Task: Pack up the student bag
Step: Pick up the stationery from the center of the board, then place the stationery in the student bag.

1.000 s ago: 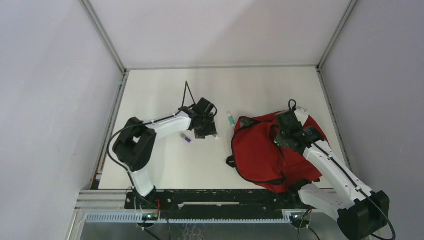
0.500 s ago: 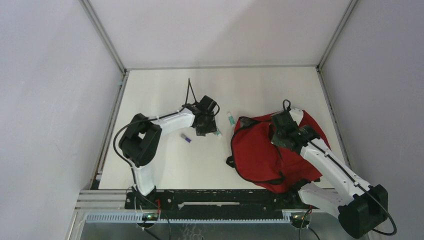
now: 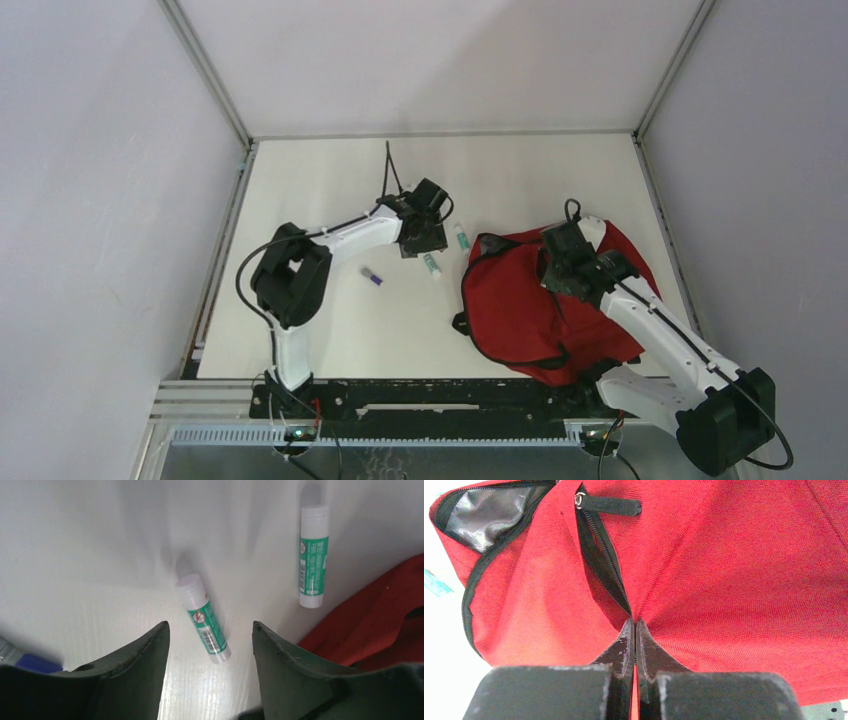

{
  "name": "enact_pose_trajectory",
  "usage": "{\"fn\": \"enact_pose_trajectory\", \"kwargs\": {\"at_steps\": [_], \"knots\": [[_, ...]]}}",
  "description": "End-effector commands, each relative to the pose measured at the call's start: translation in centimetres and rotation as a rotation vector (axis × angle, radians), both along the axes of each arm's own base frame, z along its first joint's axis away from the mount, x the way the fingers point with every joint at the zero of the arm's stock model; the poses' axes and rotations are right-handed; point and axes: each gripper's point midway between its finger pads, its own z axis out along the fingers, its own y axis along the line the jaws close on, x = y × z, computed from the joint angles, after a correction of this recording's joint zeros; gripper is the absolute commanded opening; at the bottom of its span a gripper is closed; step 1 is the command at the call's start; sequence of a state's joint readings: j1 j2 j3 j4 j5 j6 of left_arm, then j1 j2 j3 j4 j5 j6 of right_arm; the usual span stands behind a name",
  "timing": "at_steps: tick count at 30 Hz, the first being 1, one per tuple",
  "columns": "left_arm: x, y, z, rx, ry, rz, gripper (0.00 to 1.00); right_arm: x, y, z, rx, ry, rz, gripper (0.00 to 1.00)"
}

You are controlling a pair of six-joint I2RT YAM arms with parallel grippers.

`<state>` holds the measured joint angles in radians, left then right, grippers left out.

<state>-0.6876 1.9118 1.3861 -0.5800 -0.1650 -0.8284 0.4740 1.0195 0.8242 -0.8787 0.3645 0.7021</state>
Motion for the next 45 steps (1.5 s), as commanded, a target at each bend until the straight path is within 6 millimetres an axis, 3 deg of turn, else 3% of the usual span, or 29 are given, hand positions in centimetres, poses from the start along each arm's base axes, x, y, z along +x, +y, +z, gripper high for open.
{"fn": "enact_pose_trajectory", "kwargs": {"at_steps": [1,4,8,12,14,16,17,21,23,27,30,35,45], "knots": [[0.9,0.0,0.2,0.100,-0.016,0.053,0.61,1.6,1.6,1.9,0.061,-0.075,0.016,0.00],[0.1,1.4,-0.5,0.205,0.009,0.108,0.55,1.6,1.6,1.7,0.055,-0.070,0.014,0.00],[-1.0,0.6,-2.7,0.186,0.079,0.084,0.51,1.7,1.6,1.6,0.054,-0.068,0.012,0.00],[-1.7,0.1,-3.8,0.180,0.111,0.073,0.34,1.6,1.6,1.8,0.056,-0.078,0.010,0.00],[-1.7,0.1,-3.2,0.170,0.103,0.071,0.19,1.5,1.5,1.9,0.052,-0.079,0.007,0.00],[-1.6,0.0,-1.3,0.137,0.068,0.070,0.04,1.4,1.3,2.0,0.050,-0.082,0.002,0.00],[-1.6,-0.3,-0.3,0.108,0.041,0.057,0.01,1.3,1.3,2.1,0.051,-0.084,0.000,0.00],[-2.6,-4.7,6.0,-0.139,-0.096,-0.155,0.00,1.2,0.9,2.9,0.062,-0.116,-0.005,0.00],[-5.2,-8.6,9.6,-0.358,-0.103,-0.329,0.00,1.2,0.4,3.3,0.066,-0.131,-0.018,0.00],[-10.6,-14.4,12.9,-0.708,0.043,-0.520,0.00,1.3,-0.5,4.0,0.075,-0.156,-0.038,0.00],[-13.9,-17.6,13.8,-0.794,0.127,-0.596,0.00,1.4,-0.5,4.3,0.106,-0.164,-0.040,0.00],[-17.7,-22.0,13.8,-0.899,0.268,-0.628,0.00,1.8,0.3,5.4,0.173,-0.204,-0.019,0.00],[-17.2,-24.7,14.2,-0.977,0.331,-0.599,0.00,1.5,0.7,5.7,0.208,-0.209,-0.010,0.00]]}}
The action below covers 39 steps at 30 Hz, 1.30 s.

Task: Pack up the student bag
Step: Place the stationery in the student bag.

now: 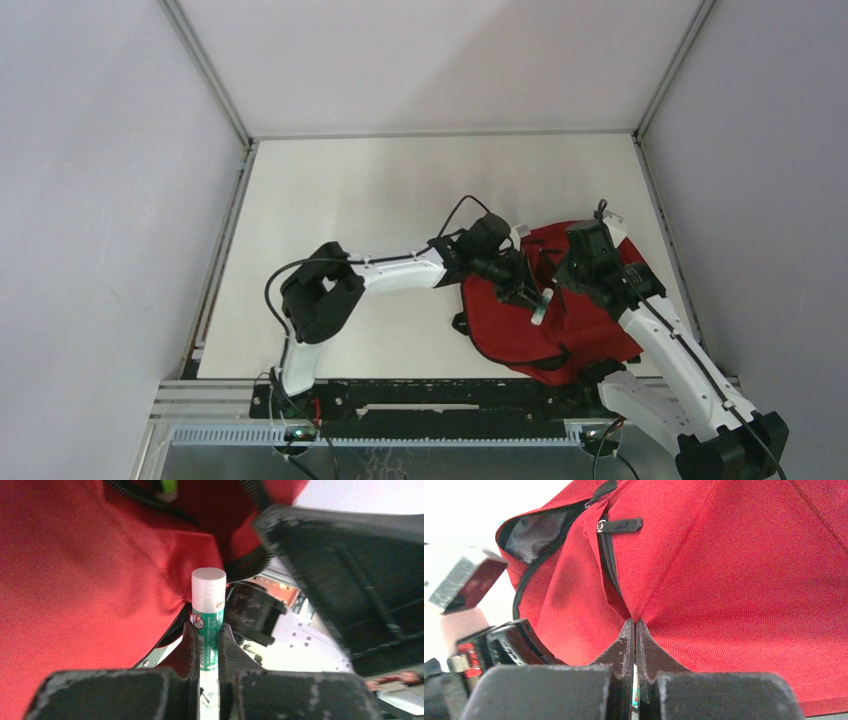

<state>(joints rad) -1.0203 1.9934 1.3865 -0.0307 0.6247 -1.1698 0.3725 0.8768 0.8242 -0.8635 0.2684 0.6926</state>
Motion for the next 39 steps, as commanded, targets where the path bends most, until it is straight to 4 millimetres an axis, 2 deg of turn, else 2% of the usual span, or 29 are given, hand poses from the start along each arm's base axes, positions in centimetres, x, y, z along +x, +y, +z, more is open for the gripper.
{"fn": "enact_pose_trajectory", "kwargs": {"at_steps": [1,8,11,20,29,35,36,37,38,39], "knots": [[1.6,-2.4,6.0,-0.169,-0.008,0.003,0.00,1.3,1.3,2.8,0.072,-0.101,0.028,0.00],[4.4,-3.5,4.7,-0.145,0.008,0.070,0.00,0.8,1.0,3.1,0.072,-0.107,0.024,0.00],[5.5,-3.7,3.0,-0.104,0.026,0.087,0.00,0.6,1.0,3.2,0.073,-0.109,0.022,0.00],[7.4,-3.5,0.8,-0.054,0.049,0.159,0.00,0.1,0.7,3.2,0.072,-0.107,0.012,0.00],[9.4,-5.4,2.9,-0.129,0.117,0.244,0.00,0.2,1.3,3.0,0.074,-0.099,0.024,0.00],[10.6,-5.8,2.8,-0.123,0.127,0.315,0.00,0.2,1.3,2.9,0.065,-0.096,0.021,0.00],[10.7,-5.9,2.8,-0.122,0.124,0.318,0.06,0.1,1.3,2.9,0.063,-0.096,0.021,0.00],[10.8,-6.0,2.7,-0.122,0.118,0.315,0.18,0.1,1.2,2.9,0.064,-0.096,0.020,0.00],[10.8,-6.1,2.6,-0.125,0.113,0.305,0.26,0.1,1.2,2.9,0.064,-0.097,0.022,0.00],[10.7,-6.2,2.6,-0.129,0.110,0.292,0.31,0.0,1.2,2.9,0.064,-0.097,0.021,0.00]]}}
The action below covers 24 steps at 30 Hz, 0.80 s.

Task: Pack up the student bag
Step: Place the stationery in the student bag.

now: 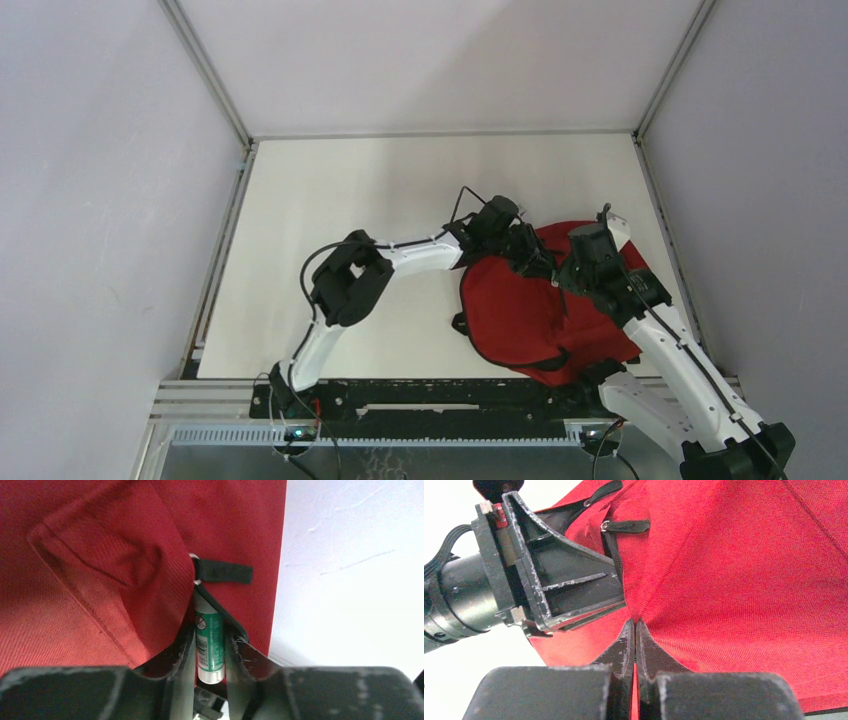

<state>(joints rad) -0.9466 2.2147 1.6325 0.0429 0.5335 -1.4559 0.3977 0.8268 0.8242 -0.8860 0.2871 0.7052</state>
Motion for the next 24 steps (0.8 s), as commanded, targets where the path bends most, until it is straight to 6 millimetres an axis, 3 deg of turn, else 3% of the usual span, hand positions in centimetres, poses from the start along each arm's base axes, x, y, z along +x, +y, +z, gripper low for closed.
{"fn": "enact_pose_trajectory", "kwargs": {"at_steps": [1,4,6,10,13,16,18,20,24], "knots": [[1.6,-1.7,2.9,-0.090,-0.056,0.011,0.36,0.7,1.1,2.1,0.057,-0.065,0.015,0.00],[1.4,-1.5,2.7,-0.096,-0.056,0.005,0.46,0.7,1.1,2.0,0.055,-0.060,0.013,0.00],[1.2,-1.3,2.6,-0.095,-0.061,0.003,0.46,0.7,1.1,2.0,0.057,-0.057,0.013,0.00],[0.8,-0.6,2.8,-0.085,-0.087,-0.004,0.38,0.7,1.2,1.8,0.054,-0.051,0.013,0.00],[0.0,0.7,3.5,-0.032,-0.200,-0.049,0.33,0.6,1.1,1.7,0.048,-0.048,0.010,0.00],[-1.4,3.7,3.1,0.087,-0.313,-0.102,0.25,0.6,0.7,1.7,0.030,-0.049,0.006,0.00],[-2.4,7.0,2.1,0.201,-0.395,-0.132,0.24,0.6,0.5,1.8,0.019,-0.052,0.003,0.00],[-2.8,9.8,0.9,0.275,-0.454,-0.132,0.25,0.5,0.4,1.6,0.010,-0.048,0.000,0.00],[-2.5,13.6,-0.1,0.351,-0.514,-0.096,0.22,0.8,0.4,1.5,0.005,-0.045,0.000,0.00]]}}
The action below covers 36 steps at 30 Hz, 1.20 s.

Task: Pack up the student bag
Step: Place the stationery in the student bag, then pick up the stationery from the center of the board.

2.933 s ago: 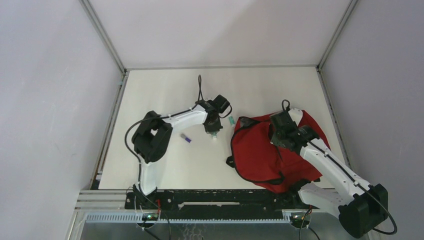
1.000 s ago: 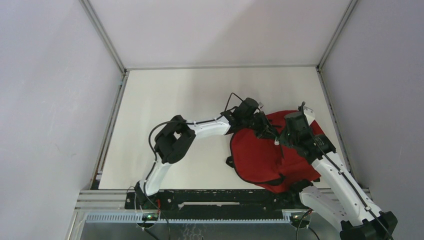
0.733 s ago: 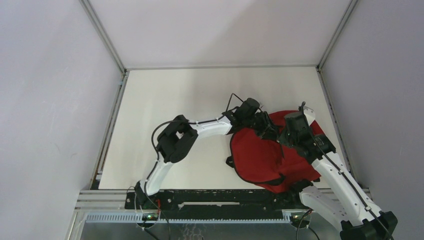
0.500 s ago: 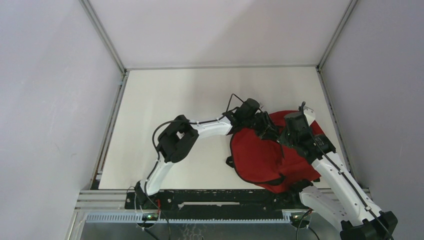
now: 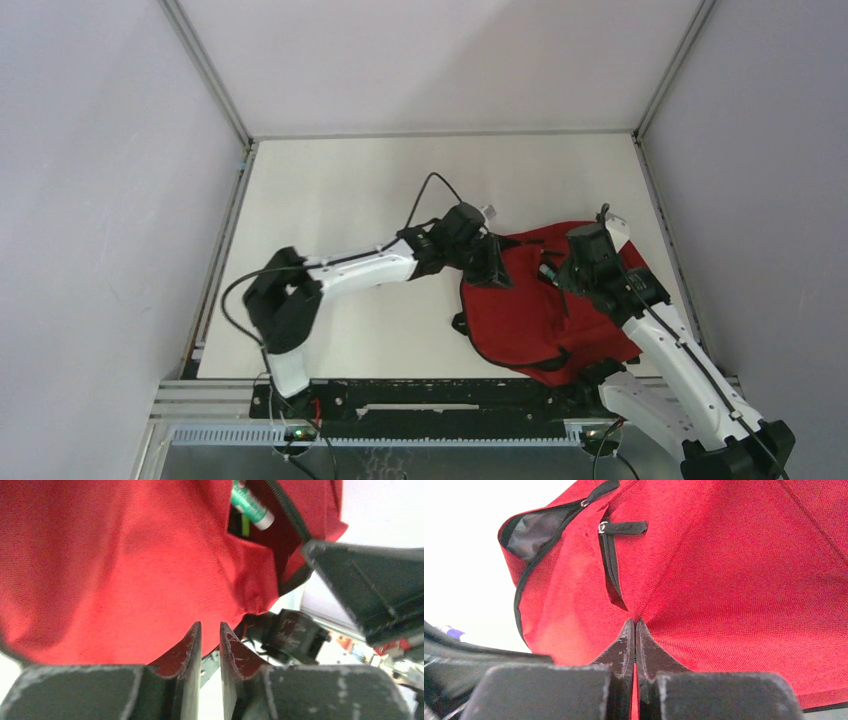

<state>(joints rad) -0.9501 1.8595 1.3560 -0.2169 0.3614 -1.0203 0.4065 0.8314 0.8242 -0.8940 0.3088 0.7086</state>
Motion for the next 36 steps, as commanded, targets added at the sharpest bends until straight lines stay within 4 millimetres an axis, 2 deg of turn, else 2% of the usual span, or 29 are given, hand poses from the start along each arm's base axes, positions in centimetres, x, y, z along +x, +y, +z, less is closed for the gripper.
{"fn": "enact_pose_trajectory", "kwargs": {"at_steps": [1,5,10,12,15,19,24,30,36], "knots": [[1.8,5.4,-0.9,0.164,-0.223,0.041,0.22,0.9,0.7,1.7,0.024,-0.050,0.009,0.00],[5.7,9.4,-1.8,0.324,-0.272,0.154,0.27,1.0,0.9,1.6,0.021,-0.051,0.020,0.00],[10.4,11.9,-2.9,0.360,-0.237,0.275,0.37,0.8,0.9,1.6,0.022,-0.048,0.022,0.00],[12.1,12.6,-4.2,0.421,-0.229,0.306,0.38,0.8,0.9,1.7,0.023,-0.048,0.025,0.00],[14.0,12.3,-4.7,0.476,-0.244,0.315,0.40,0.6,0.9,1.7,0.024,-0.050,0.024,0.00],[15.7,11.4,-5.5,0.514,-0.230,0.312,0.49,0.5,0.8,1.8,0.026,-0.049,0.020,0.00],[17.0,11.0,-5.8,0.541,-0.250,0.325,0.52,0.2,0.8,1.6,0.023,-0.039,0.019,0.00],[18.1,11.4,-8.0,0.652,-0.239,0.317,0.52,0.4,0.9,1.5,0.020,-0.039,0.022,0.00],[18.9,10.7,-9.3,0.669,-0.227,0.319,0.51,0.5,0.9,1.3,0.015,-0.031,0.020,0.00]]}}
